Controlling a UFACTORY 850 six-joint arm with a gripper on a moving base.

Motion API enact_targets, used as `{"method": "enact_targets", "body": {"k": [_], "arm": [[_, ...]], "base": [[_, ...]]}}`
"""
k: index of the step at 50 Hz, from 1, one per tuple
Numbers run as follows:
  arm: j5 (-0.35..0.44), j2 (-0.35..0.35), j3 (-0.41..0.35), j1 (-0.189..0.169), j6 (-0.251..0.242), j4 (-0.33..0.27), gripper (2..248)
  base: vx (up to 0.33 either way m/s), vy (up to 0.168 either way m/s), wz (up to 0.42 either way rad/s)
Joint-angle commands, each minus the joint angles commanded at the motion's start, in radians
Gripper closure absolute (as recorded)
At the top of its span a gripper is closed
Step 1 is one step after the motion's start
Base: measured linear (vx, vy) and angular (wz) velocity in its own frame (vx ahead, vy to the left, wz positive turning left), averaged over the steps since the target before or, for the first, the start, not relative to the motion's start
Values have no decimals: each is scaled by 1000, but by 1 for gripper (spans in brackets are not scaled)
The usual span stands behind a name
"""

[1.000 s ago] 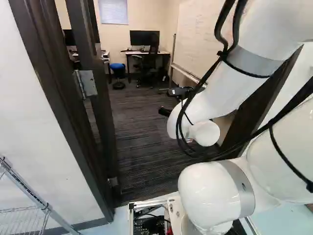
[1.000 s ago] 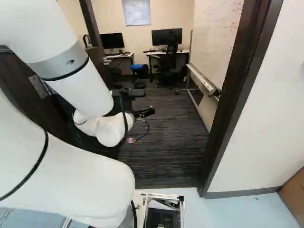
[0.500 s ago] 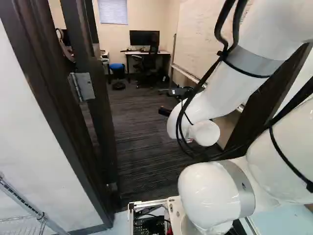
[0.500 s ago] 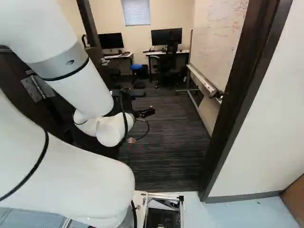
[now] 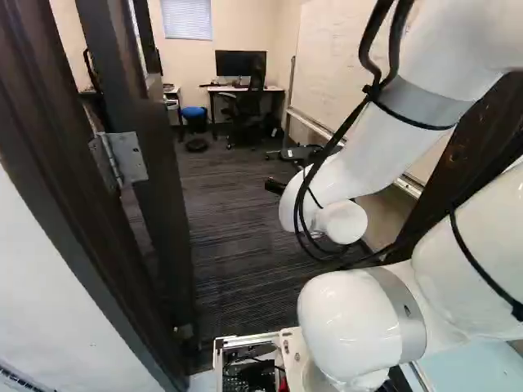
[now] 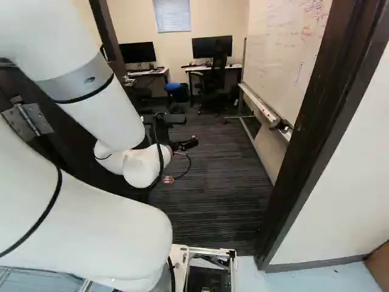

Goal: Open the door and move inside

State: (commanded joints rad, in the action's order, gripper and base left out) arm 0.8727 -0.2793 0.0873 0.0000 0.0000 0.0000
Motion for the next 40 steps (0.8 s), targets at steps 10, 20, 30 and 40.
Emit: {"method": "enact_targets", "body": {"k": [10, 20, 30, 40], "arm": [[0, 0, 0, 0, 0, 0, 3], [0, 0, 0, 0, 0, 0, 3], [0, 0, 0, 0, 0, 0, 3], [0, 0, 0, 0, 0, 0, 3]], "base": [[133, -30, -9], [132, -27, -9], [131, -29, -4], [136, -27, -9]]}}
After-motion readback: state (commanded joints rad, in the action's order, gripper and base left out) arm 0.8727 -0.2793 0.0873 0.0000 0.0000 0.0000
